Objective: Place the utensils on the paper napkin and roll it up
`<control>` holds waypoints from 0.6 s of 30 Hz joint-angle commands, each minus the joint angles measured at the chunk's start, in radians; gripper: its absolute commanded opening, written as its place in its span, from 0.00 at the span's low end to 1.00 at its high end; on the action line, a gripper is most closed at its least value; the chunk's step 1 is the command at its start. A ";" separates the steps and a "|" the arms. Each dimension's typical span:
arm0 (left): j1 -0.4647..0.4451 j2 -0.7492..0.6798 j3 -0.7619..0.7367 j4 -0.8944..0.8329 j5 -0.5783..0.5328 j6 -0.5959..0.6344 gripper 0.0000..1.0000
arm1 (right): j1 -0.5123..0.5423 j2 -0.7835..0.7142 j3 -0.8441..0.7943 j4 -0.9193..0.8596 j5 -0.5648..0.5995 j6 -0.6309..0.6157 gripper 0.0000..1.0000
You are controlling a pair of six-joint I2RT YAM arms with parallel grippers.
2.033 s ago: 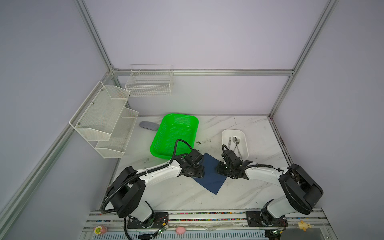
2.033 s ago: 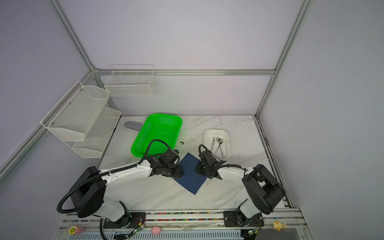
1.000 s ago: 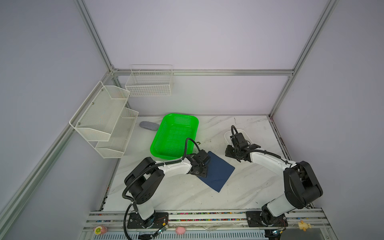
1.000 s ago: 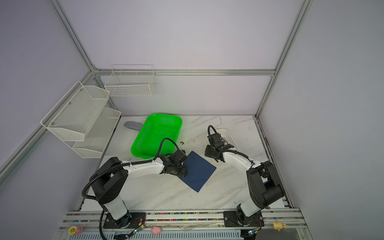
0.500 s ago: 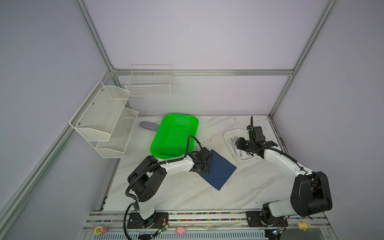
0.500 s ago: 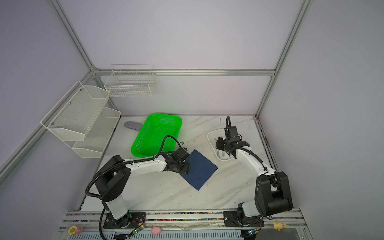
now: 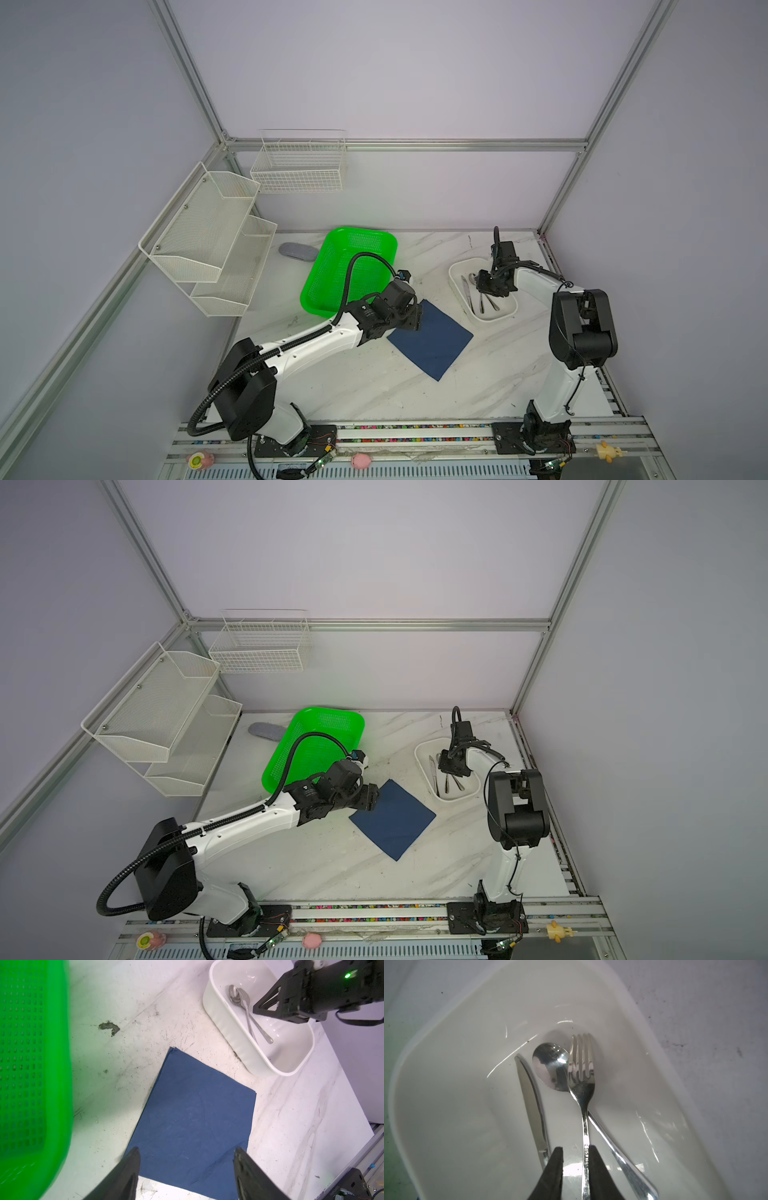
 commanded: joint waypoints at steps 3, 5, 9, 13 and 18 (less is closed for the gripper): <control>0.011 -0.040 -0.059 0.004 -0.037 0.003 0.71 | -0.041 0.043 0.061 -0.009 -0.025 -0.008 0.25; 0.012 -0.043 -0.065 -0.002 -0.040 -0.006 0.71 | -0.054 0.068 0.068 0.007 -0.065 0.001 0.24; 0.013 -0.043 -0.066 -0.005 -0.043 -0.018 0.71 | -0.058 0.095 0.065 0.036 -0.070 0.017 0.21; 0.013 -0.041 -0.062 -0.003 -0.033 -0.022 0.71 | -0.059 0.106 0.058 0.062 -0.082 0.020 0.21; 0.013 -0.040 -0.068 -0.005 -0.028 -0.027 0.71 | -0.059 0.124 0.047 0.093 -0.136 0.022 0.21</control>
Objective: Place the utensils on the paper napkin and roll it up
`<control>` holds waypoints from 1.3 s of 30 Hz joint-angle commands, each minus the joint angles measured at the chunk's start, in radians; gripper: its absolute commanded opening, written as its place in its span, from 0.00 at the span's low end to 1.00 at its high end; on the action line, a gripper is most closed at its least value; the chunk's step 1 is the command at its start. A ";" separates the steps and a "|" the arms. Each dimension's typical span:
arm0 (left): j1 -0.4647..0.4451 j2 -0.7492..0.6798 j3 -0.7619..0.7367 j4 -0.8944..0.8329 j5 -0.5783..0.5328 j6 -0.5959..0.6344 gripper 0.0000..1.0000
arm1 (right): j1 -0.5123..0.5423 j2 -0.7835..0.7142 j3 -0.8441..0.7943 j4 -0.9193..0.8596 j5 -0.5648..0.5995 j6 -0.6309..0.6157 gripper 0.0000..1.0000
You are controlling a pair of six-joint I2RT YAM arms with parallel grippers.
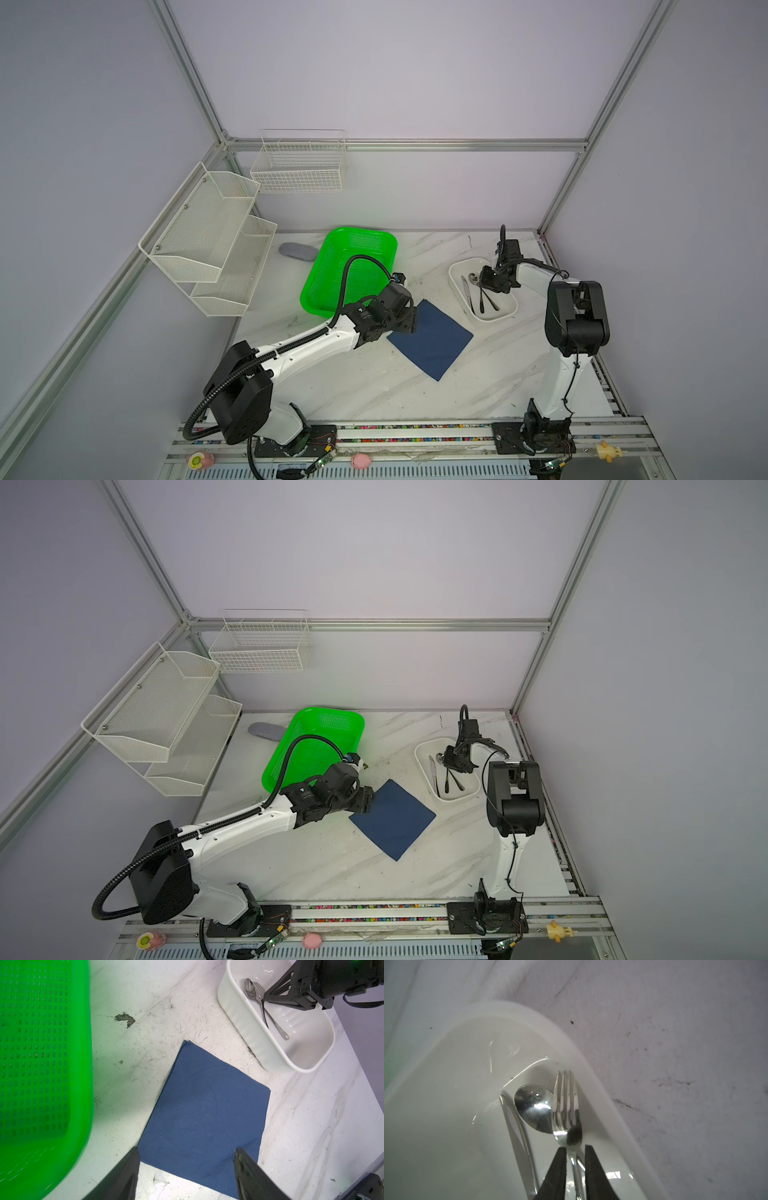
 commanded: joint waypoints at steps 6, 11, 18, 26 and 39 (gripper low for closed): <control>0.007 -0.032 -0.040 0.015 -0.007 -0.034 0.71 | 0.000 0.038 -0.030 0.050 -0.034 -0.006 0.20; 0.008 -0.036 -0.040 0.011 -0.003 -0.035 0.71 | 0.001 0.050 -0.042 0.058 -0.056 -0.010 0.18; 0.006 -0.044 -0.052 0.009 -0.008 -0.043 0.71 | 0.002 0.037 -0.042 0.044 -0.033 -0.035 0.08; 0.007 -0.081 -0.060 0.008 -0.016 -0.050 0.71 | 0.070 -0.038 -0.023 -0.023 0.187 -0.085 0.04; 0.007 -0.107 -0.080 -0.013 -0.048 -0.073 0.71 | 0.254 0.032 0.035 -0.104 0.498 -0.170 0.11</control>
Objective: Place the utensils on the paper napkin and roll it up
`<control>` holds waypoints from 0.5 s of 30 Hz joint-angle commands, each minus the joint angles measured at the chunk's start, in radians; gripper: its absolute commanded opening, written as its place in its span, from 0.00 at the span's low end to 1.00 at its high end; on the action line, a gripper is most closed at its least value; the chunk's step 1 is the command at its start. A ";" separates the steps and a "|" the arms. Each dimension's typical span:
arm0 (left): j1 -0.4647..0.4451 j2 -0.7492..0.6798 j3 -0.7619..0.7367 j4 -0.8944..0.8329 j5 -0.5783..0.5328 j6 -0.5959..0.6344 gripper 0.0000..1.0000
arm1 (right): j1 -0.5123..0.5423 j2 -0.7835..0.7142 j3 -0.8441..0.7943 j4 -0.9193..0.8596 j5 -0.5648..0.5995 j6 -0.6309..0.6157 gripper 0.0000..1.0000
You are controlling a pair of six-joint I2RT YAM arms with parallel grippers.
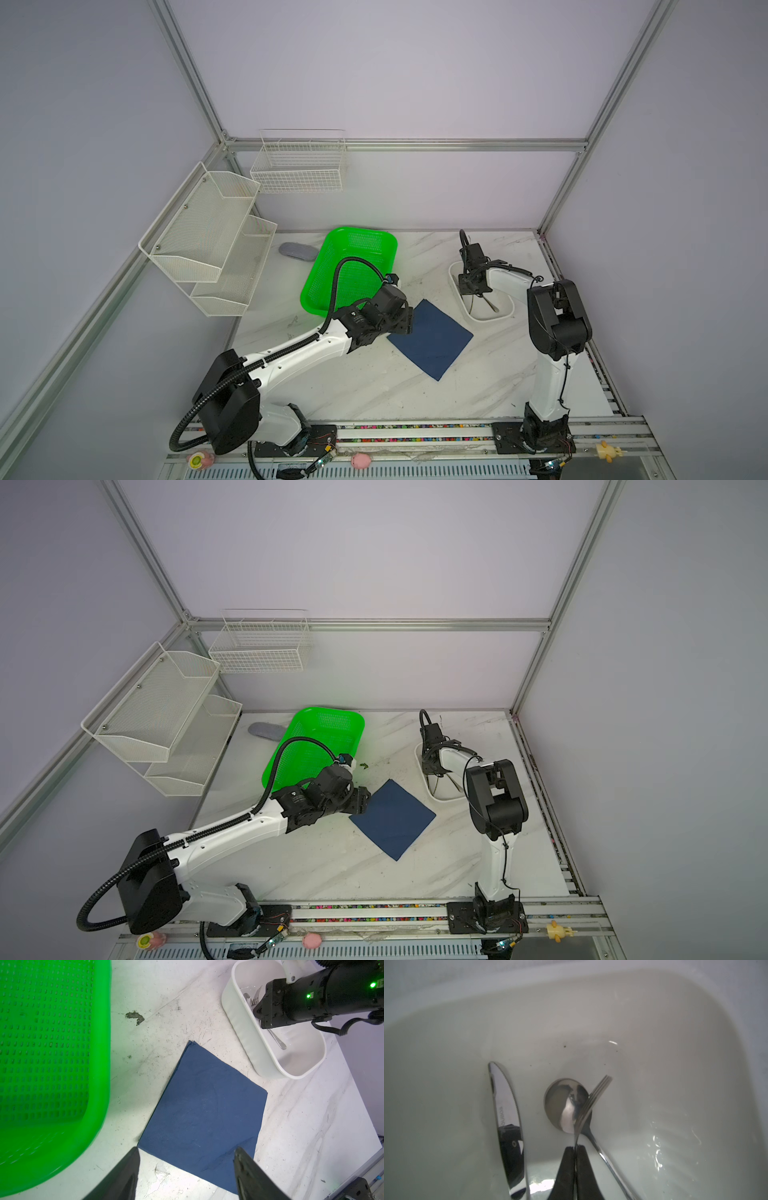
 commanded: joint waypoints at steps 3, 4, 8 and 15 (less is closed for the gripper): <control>0.007 -0.037 -0.041 0.003 -0.034 -0.020 0.71 | -0.003 0.022 0.025 -0.048 -0.087 -0.028 0.17; 0.007 -0.037 -0.040 0.003 -0.034 -0.021 0.71 | -0.003 0.022 0.030 -0.049 -0.121 -0.030 0.18; 0.008 -0.031 -0.037 0.001 -0.032 -0.019 0.71 | -0.004 0.005 0.029 -0.025 -0.267 -0.019 0.22; 0.008 -0.031 -0.038 -0.004 -0.034 -0.022 0.71 | -0.021 -0.064 0.018 -0.017 -0.287 0.033 0.26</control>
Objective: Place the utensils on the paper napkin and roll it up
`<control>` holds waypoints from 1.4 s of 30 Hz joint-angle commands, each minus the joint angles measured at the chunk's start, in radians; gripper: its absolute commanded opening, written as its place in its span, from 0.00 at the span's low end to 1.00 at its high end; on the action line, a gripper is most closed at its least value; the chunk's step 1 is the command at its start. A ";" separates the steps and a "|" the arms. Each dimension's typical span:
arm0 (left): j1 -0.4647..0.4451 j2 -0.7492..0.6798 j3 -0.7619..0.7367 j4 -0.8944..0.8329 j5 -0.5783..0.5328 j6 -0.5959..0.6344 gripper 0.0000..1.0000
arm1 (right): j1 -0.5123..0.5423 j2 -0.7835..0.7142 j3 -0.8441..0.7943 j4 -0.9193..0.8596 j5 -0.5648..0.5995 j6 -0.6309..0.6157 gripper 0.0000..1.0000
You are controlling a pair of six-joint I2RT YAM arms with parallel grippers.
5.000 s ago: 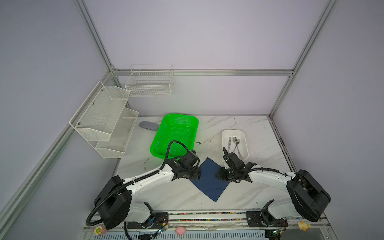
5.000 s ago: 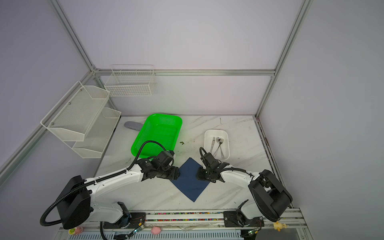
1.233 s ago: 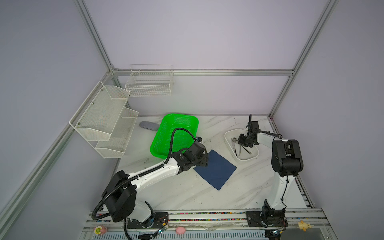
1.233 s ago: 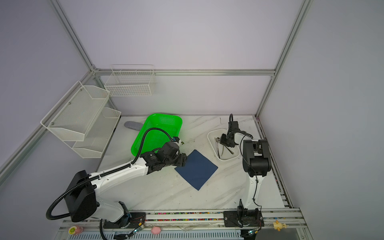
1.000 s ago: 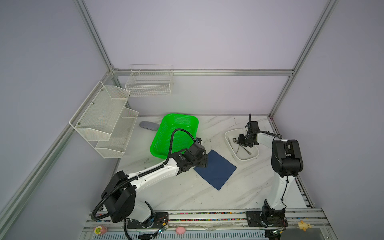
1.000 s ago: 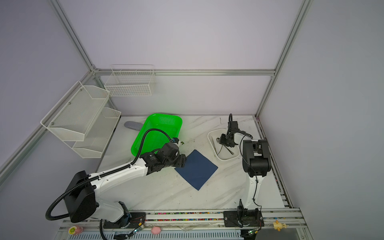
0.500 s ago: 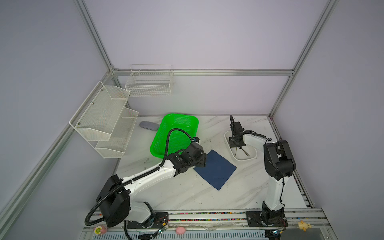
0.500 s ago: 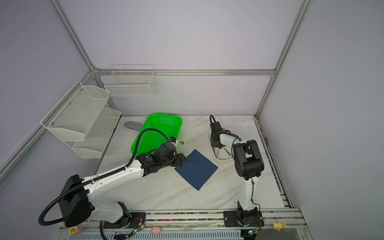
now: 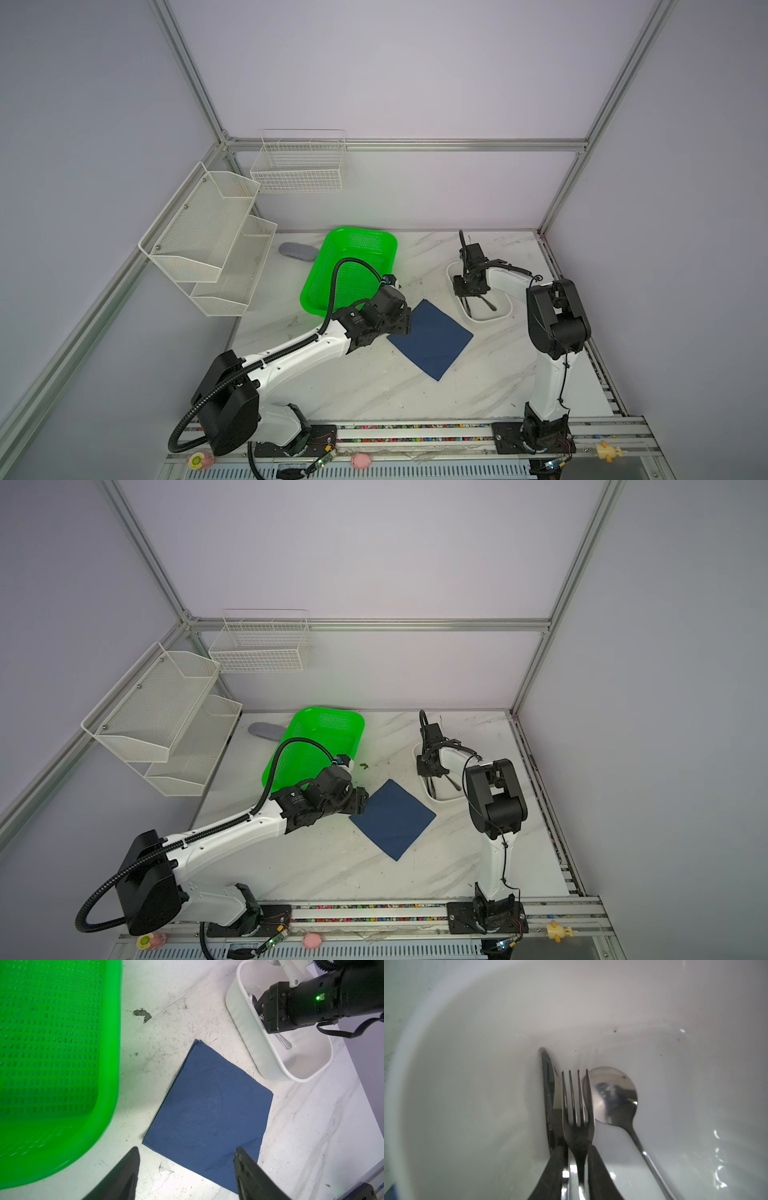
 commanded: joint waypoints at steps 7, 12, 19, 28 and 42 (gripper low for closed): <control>0.005 -0.025 -0.025 0.003 -0.015 -0.002 0.71 | -0.088 -0.090 -0.027 -0.009 -0.126 0.071 0.27; 0.006 -0.016 -0.013 -0.004 -0.009 0.003 0.71 | -0.088 -0.055 -0.003 -0.067 -0.159 0.013 0.27; 0.006 -0.005 0.000 -0.010 -0.004 0.001 0.71 | -0.085 -0.016 0.010 -0.103 -0.179 -0.017 0.25; 0.004 0.002 0.008 -0.010 0.002 0.004 0.71 | -0.049 0.042 0.034 -0.143 -0.061 -0.026 0.21; 0.008 0.011 0.007 -0.010 -0.004 0.001 0.71 | -0.031 0.053 0.015 -0.234 -0.009 -0.020 0.16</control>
